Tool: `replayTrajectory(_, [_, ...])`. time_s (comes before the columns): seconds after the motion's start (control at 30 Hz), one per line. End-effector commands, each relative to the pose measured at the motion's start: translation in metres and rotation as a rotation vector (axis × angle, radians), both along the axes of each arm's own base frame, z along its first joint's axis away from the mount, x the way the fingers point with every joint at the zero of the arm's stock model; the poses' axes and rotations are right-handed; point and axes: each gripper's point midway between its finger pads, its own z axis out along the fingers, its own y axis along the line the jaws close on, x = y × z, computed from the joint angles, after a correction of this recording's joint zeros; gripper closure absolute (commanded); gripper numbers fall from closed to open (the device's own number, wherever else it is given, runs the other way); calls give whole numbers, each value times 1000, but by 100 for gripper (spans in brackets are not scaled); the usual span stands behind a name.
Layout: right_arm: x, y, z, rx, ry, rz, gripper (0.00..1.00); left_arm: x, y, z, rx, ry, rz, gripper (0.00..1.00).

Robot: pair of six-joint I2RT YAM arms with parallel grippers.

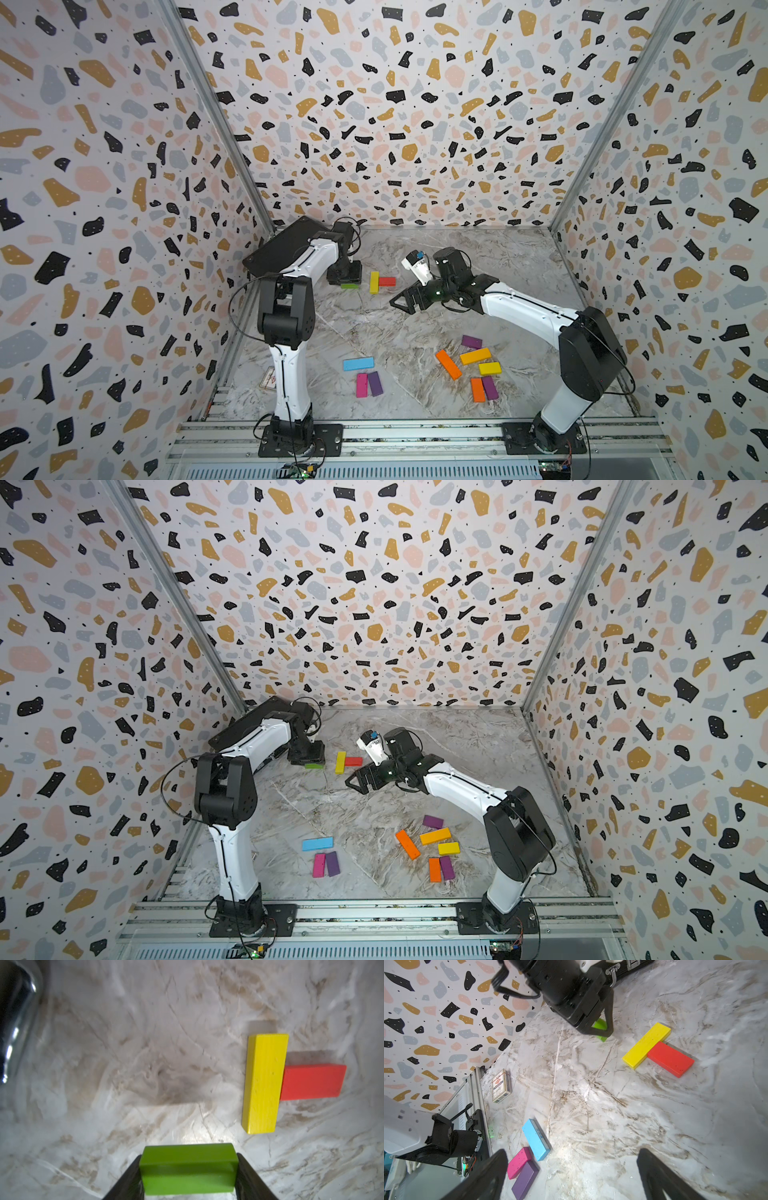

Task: Assemble the letter t with building blocks
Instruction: Assemble the building block at the center of the board.

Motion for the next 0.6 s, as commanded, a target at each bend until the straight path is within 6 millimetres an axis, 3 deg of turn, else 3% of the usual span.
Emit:
replayTrajectory(0.0, [0,2,14,28,-16,30,0,7,2,-2,30,31,-37,54])
replayTrajectory(0.1, [0,4,13,39,-13,37,0,16,0,-5,26,35,-40,54])
replayTrajectory(0.57, [7,6,-1,32,7,26,0,23,-7,-31,-5,61,-33,54])
